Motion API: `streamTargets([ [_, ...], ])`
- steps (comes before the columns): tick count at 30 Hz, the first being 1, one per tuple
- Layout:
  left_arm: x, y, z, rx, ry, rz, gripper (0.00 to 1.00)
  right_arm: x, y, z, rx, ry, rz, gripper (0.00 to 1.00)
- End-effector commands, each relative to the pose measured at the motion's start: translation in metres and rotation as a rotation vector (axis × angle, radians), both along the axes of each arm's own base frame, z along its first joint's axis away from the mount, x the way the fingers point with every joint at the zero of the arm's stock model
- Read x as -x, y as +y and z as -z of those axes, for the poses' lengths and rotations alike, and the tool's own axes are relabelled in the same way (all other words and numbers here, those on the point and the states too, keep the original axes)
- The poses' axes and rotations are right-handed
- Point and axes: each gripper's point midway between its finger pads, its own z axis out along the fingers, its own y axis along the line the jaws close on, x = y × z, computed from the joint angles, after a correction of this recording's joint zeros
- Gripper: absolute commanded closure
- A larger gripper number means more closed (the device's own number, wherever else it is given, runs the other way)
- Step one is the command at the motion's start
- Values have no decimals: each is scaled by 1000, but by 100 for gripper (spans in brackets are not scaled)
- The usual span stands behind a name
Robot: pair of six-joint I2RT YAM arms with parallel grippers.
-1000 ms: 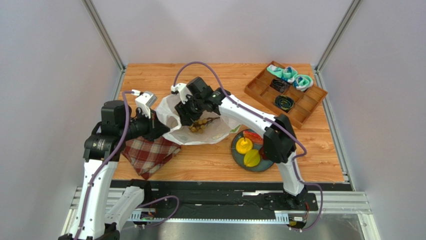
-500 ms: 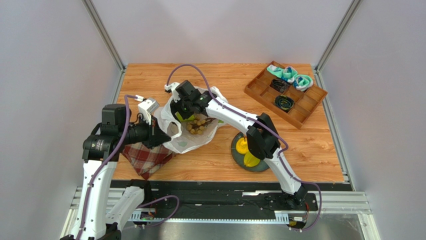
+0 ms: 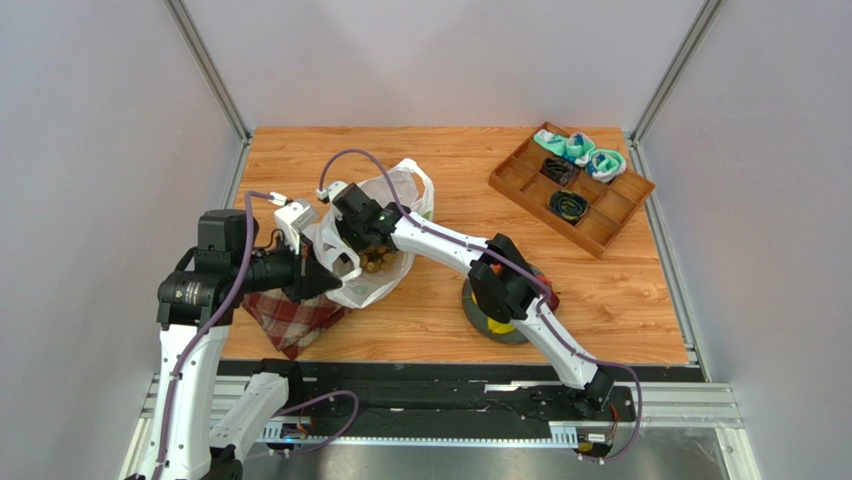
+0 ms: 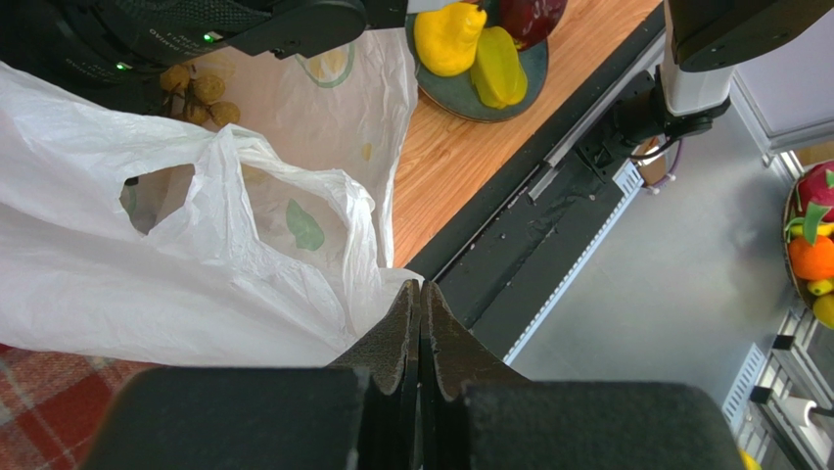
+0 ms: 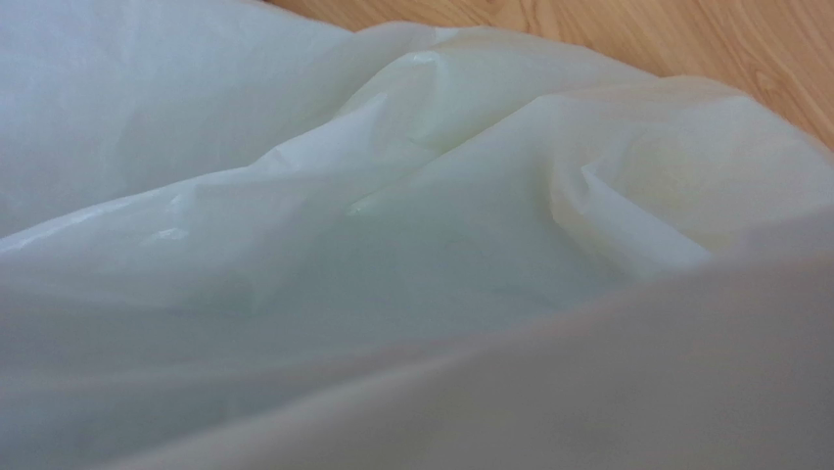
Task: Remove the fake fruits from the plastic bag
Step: Take out the fake fruit from the plastic bag.
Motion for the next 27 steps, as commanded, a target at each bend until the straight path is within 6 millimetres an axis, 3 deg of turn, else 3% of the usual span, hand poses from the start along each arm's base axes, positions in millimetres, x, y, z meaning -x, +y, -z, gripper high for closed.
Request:
streamTargets([
  [1, 3, -3, -2, 18, -10, 22, 100, -18, 24, -35, -97, -115, -4, 9],
  [4, 3, -3, 0, 21, -9, 19, 100, -13, 36, -47, -145, -116, -68, 24],
  [12, -2, -2, 5, 21, -8, 7, 100, 9, 38, -35, -135, -44, -176, 51],
  [13, -2, -2, 6, 20, -9, 6, 100, 9, 38, -38, -135, -49, -181, 66],
  [15, -4, -2, 8, 20, -6, -1, 100, 6, 38, -45, -141, -62, -176, 79],
  [16, -4, -2, 9, 22, -4, -4, 100, 6, 39, -46, -144, -65, -176, 80],
  [18, -4, -2, 10, 29, -1, -5, 100, 6, 42, -47, -159, -59, -170, 65],
  [19, -4, -2, 10, 32, 3, -6, 100, 7, 42, -44, -161, -49, -164, 42],
  [22, 0, -5, 10, 45, 20, 12, 100, 13, 46, -36, -169, -27, -144, 20],
  [25, 6, -7, 9, 62, 41, 35, 100, 19, 52, -25, -168, -10, -137, 13],
  [27, 8, -9, 8, 72, 53, 46, 100, 15, 59, -29, -190, -14, -117, 11],
])
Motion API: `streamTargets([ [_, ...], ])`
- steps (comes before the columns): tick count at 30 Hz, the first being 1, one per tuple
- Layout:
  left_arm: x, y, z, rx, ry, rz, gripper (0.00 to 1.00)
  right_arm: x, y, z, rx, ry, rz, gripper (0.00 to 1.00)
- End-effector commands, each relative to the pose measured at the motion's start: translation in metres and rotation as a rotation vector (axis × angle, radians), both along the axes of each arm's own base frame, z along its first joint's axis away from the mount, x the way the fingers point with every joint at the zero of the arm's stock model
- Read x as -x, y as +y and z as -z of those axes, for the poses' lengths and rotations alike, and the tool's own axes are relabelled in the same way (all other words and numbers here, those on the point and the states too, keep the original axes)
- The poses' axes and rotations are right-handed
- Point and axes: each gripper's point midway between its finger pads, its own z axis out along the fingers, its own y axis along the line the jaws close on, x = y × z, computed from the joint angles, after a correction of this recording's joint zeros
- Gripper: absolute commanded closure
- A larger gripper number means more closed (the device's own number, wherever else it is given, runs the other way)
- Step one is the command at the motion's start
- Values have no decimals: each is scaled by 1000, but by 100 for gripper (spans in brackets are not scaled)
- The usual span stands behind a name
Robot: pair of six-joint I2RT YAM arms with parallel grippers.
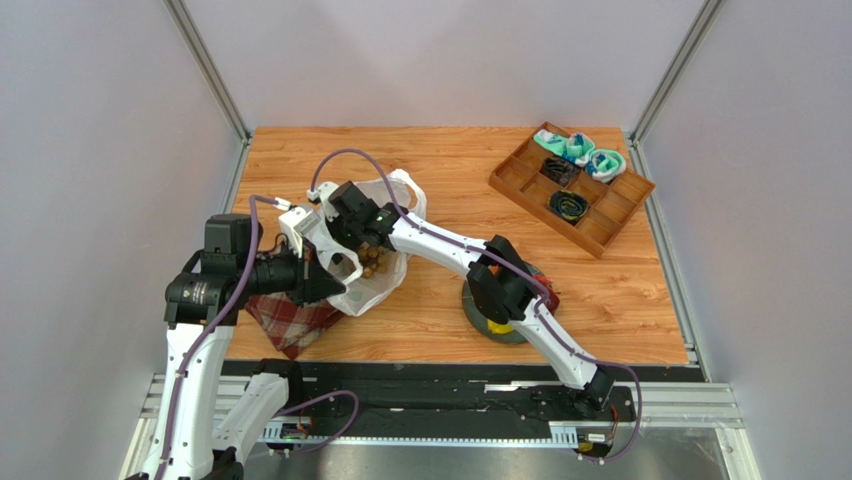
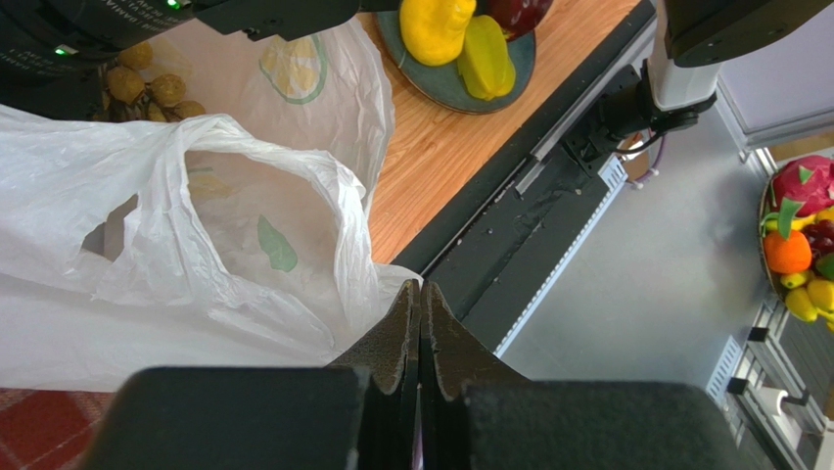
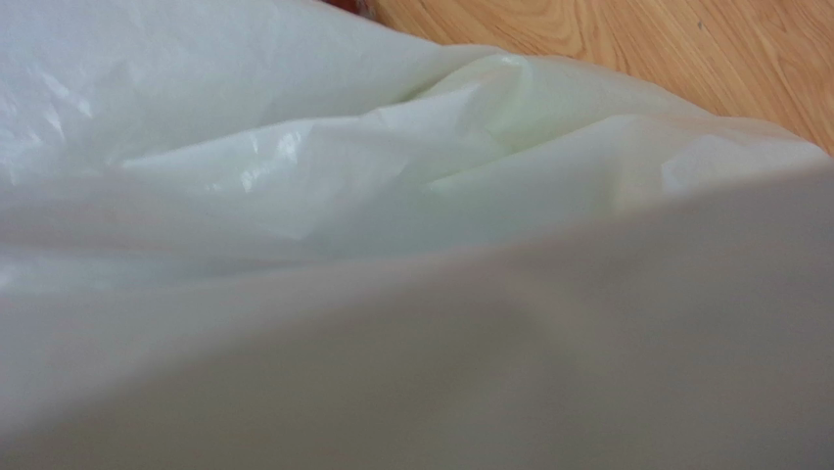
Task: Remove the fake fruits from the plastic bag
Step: Take out the fake fruit from the plastic bag.
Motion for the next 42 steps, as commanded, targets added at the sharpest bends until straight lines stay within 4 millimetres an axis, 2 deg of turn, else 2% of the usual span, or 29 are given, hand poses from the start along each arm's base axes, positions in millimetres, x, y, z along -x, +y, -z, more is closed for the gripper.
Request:
streamTargets([
  [1, 6, -6, -5, 44, 19, 40, 100, -2, 28, -5, -77, -9, 23, 10],
  [2, 7, -6, -4, 45, 25, 41, 100, -6, 34, -15, -103, -24, 24, 10],
  [4, 7, -6, -3, 47, 32, 42, 100, -9, 37, -10, -105, -24, 34, 8],
  [5, 6, -6, -2, 47, 38, 43, 100, -11, 39, -1, -99, -19, 43, 7],
  [6, 6, -6, -3, 50, 41, 42, 100, -15, 40, -5, -110, -31, 56, 7],
  [9, 5, -7, -2, 50, 48, 47, 100, -17, 43, 2, -115, -23, 72, 9],
  [12, 3, -6, -2, 47, 47, 41, 100, -19, 46, 2, -123, -33, 59, 25],
  [13, 2, -6, -1, 46, 48, 38, 100, -20, 47, -2, -128, -46, 56, 35],
  [17, -3, -3, 2, 37, 47, 12, 100, -20, 43, -18, -125, -65, 50, 49],
  [18, -5, -2, 2, 35, 43, 6, 100, -21, 40, -33, -139, -74, 51, 51],
  [21, -11, 0, 9, 28, 46, -17, 100, -21, 26, -49, -129, -68, 53, 57],
  [22, -15, 1, 13, 28, 47, -30, 100, -20, 22, -76, -156, -88, 49, 61],
  [23, -16, 1, 15, 33, 48, -34, 100, -21, 13, -74, -142, -71, 42, 63],
  [24, -19, 0, 17, 37, 48, -38, 100, -19, 8, -85, -148, -75, 32, 64],
  [25, -22, 0, 18, 45, 46, -46, 100, -18, 1, -109, -172, -90, 28, 68],
  [26, -25, 0, 18, 47, 37, -46, 100, -17, -8, -108, -159, -72, 22, 70],
  [28, -31, -1, 15, 61, 38, -62, 100, -14, -19, -117, -161, -61, 17, 75],
  [29, -32, -1, 13, 67, 33, -61, 100, -9, -26, -136, -180, -64, 8, 76],
  [30, -35, -1, 11, 71, 22, -60, 100, -4, -32, -128, -161, -43, 8, 77],
  [31, -36, -2, 10, 75, 21, -61, 100, -1, -37, -131, -162, -39, 4, 79],
  [32, -36, -2, 8, 75, 18, -63, 100, 5, -41, -145, -178, -45, -5, 79],
  [33, -37, -2, 8, 75, 22, -63, 100, 11, -46, -137, -162, -23, -11, 81],
  [36, -32, -2, 3, 81, 29, -63, 100, 21, -52, -143, -172, 7, -19, 83],
  [38, -28, -3, -4, 89, 16, -56, 100, 27, -51, -138, -173, 31, -26, 84],
  [39, -22, -3, -7, 89, 17, -53, 100, 28, -49, -133, -169, 42, -32, 82],
  [41, -17, -2, -20, 84, -23, -41, 100, 30, -43, -127, -167, 52, -36, 70],
  [42, -9, -2, -21, 76, -11, -38, 100, 30, -41, -126, -170, 55, -36, 71],
])
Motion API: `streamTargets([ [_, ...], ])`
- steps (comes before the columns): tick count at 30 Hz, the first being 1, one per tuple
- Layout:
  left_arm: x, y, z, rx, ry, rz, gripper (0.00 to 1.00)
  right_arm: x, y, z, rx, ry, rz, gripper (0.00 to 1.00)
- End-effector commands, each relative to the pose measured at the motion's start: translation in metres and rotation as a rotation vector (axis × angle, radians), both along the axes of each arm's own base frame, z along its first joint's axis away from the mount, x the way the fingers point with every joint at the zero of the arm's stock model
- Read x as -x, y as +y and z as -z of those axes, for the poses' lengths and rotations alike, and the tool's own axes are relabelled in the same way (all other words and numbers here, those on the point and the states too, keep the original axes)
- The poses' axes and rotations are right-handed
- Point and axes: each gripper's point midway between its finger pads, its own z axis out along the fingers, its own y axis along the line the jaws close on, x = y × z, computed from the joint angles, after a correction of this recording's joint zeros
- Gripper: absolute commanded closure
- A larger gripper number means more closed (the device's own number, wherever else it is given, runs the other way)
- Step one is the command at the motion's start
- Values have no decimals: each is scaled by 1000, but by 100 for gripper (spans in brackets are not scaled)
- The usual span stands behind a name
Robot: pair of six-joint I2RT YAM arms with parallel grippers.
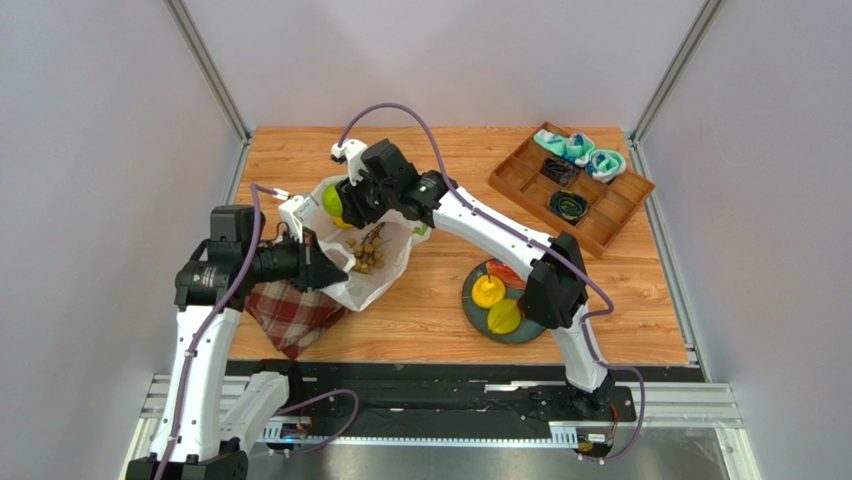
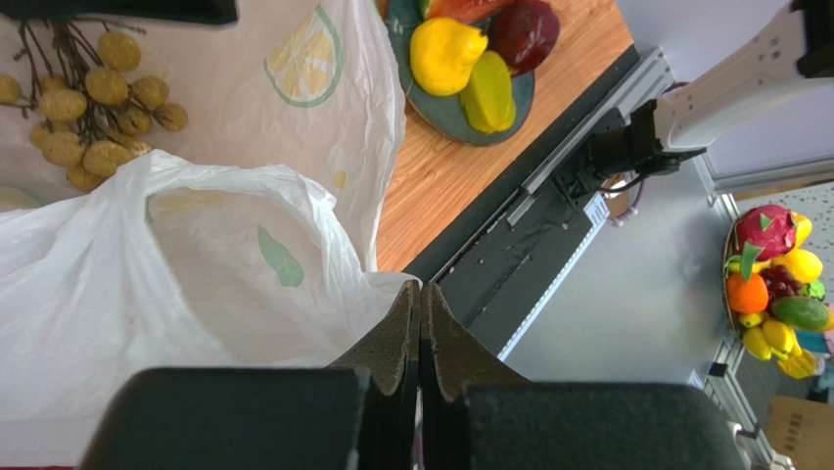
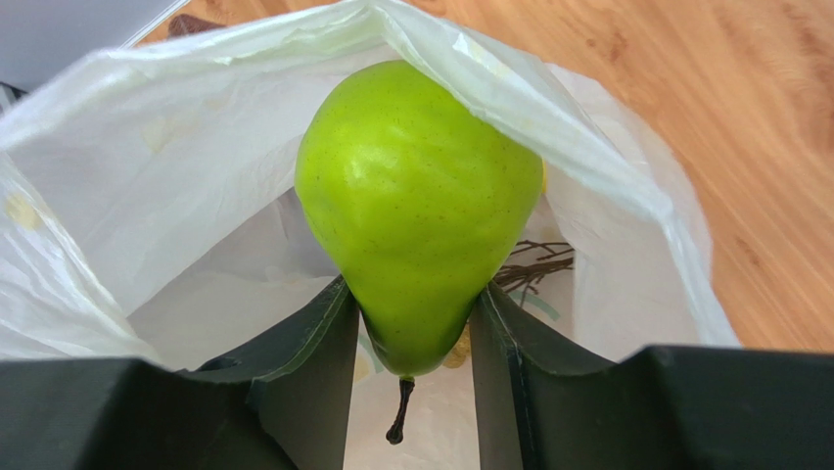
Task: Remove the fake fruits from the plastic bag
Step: Take out the fake fruit from the plastic bag, then place the fake fruit on the plate.
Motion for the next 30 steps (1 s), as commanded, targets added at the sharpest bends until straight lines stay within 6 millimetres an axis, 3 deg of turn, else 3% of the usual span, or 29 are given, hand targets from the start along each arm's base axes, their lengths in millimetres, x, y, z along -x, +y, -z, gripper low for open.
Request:
streamTargets([
  [1, 17, 2, -40, -11, -121, 27, 100, 15, 18, 29, 10, 72, -44, 76],
  [4, 21, 7, -42, -60, -134, 25, 100, 10, 25, 31, -3, 87, -24, 82],
  [6, 19, 9, -42, -74, -140, 18, 100, 9, 24, 18, -7, 66, -28, 82],
  [7, 17, 10, -40, -77, -135, 10, 100, 7, 16, -1, -27, 43, -28, 82],
  [10, 1, 10, -36, -65, -134, -28, 100, 9, -12, -22, -35, 37, -57, 82],
  [11, -5, 11, -34, -62, -134, -39, 100, 21, -23, -51, -84, 29, -102, 82],
  [13, -21, 7, -35, -30, -137, -48, 100, 31, -46, -59, -79, 18, -139, 81],
  [14, -27, 6, -35, -23, -139, -51, 100, 52, -61, -89, -115, -31, -208, 80],
  [16, -45, 5, -36, -8, -143, -60, 100, 76, -82, -76, -69, -69, -307, 78],
  [17, -51, 5, -35, -5, -143, -58, 100, 95, -91, -83, -84, -79, -370, 78],
  [18, -62, 4, -33, 0, -135, -59, 100, 113, -108, -106, -110, -144, -403, 77],
  [19, -66, 3, -32, 6, -127, -55, 100, 125, -122, -86, -67, -141, -436, 77],
  [21, -76, 1, -29, 19, -116, -50, 100, 139, -150, -92, -37, -209, -419, 76],
  [22, -77, 0, -29, 28, -112, -46, 100, 144, -166, -68, 36, -175, -410, 76],
  [24, -80, -2, -30, 40, -115, -49, 100, 142, -195, -50, 157, -241, -405, 76],
  [25, -80, -2, -30, 44, -114, -47, 100, 154, -218, -31, 230, -222, -425, 76],
  [27, -77, -2, -27, 45, -117, -49, 100, 161, -246, -14, 337, -278, -468, 76],
  [28, -77, -2, -25, 44, -114, -51, 100, 176, -266, -6, 378, -266, -486, 76],
  [30, -74, -2, -22, 44, -113, -55, 100, 187, -292, 22, 475, -238, -501, 76],
])
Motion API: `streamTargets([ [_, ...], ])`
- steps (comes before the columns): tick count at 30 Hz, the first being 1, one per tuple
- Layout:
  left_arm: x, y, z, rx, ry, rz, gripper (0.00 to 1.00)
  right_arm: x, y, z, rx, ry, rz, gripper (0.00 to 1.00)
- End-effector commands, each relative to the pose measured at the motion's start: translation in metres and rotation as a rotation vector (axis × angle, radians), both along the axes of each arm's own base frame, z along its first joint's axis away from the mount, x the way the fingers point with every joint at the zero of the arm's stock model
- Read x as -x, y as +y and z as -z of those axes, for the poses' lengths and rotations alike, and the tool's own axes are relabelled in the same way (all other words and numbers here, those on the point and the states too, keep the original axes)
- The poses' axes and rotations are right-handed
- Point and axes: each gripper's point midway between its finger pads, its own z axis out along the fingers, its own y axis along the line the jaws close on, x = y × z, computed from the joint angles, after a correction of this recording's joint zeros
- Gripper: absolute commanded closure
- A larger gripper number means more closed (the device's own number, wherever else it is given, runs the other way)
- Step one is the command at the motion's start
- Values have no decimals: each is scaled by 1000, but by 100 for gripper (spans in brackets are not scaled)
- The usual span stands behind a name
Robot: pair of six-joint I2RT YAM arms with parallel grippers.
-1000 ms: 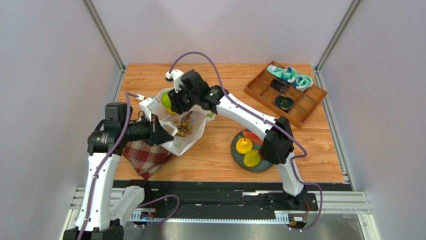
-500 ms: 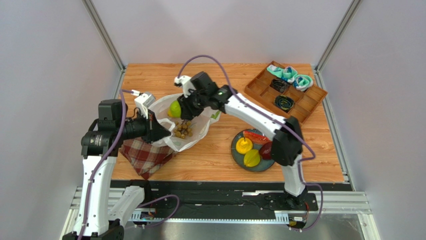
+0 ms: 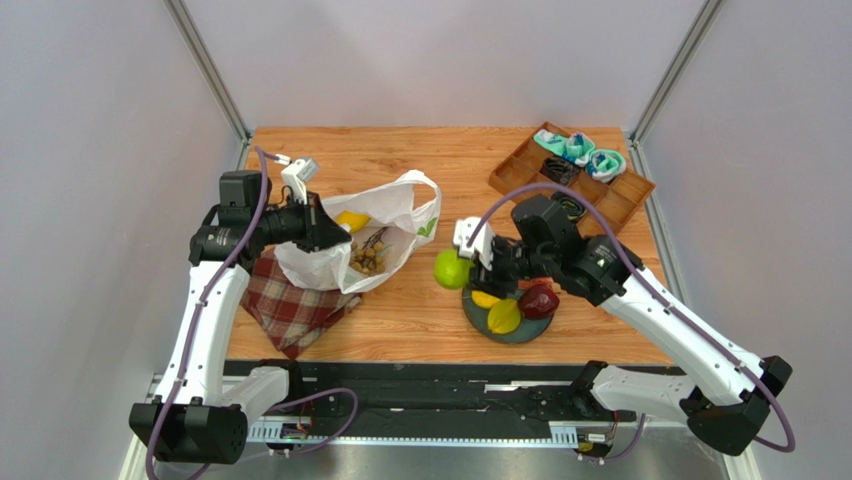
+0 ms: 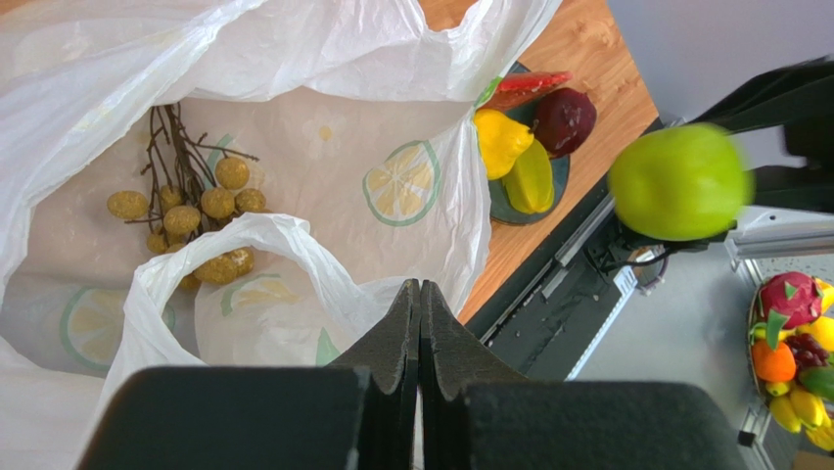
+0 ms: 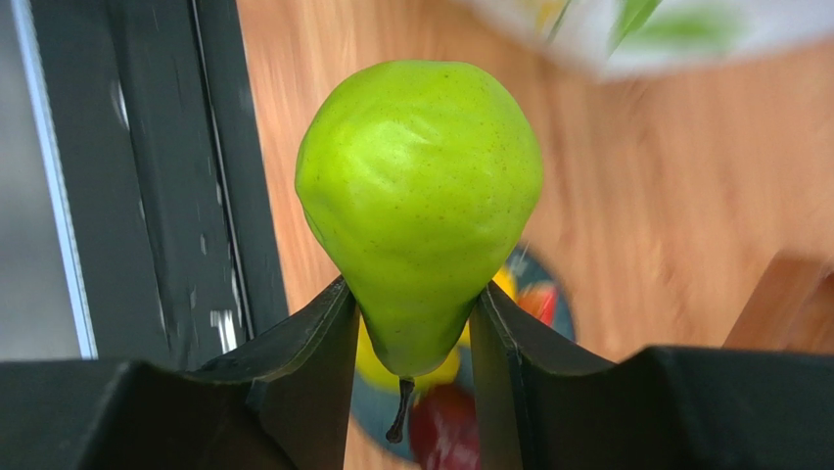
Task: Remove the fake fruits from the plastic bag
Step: Place the fake fruit on the plate.
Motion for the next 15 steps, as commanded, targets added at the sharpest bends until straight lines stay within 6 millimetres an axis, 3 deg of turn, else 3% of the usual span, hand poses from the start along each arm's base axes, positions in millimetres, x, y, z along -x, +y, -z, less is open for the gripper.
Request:
streamTargets([
  [1, 3, -2, -7, 30, -63, 5, 100, 28, -79, 76, 349, -19, -50, 76],
  [2, 3, -2, -6, 31, -61, 2, 100, 35, -91, 91, 396, -4, -58, 76],
  [9, 6, -1, 2, 33, -59, -17, 100, 53, -145, 126, 587, -59, -116, 74],
  [15, 6, 0, 1, 31, -61, -23, 100, 29, -163, 141, 700, -132, 3, 75],
])
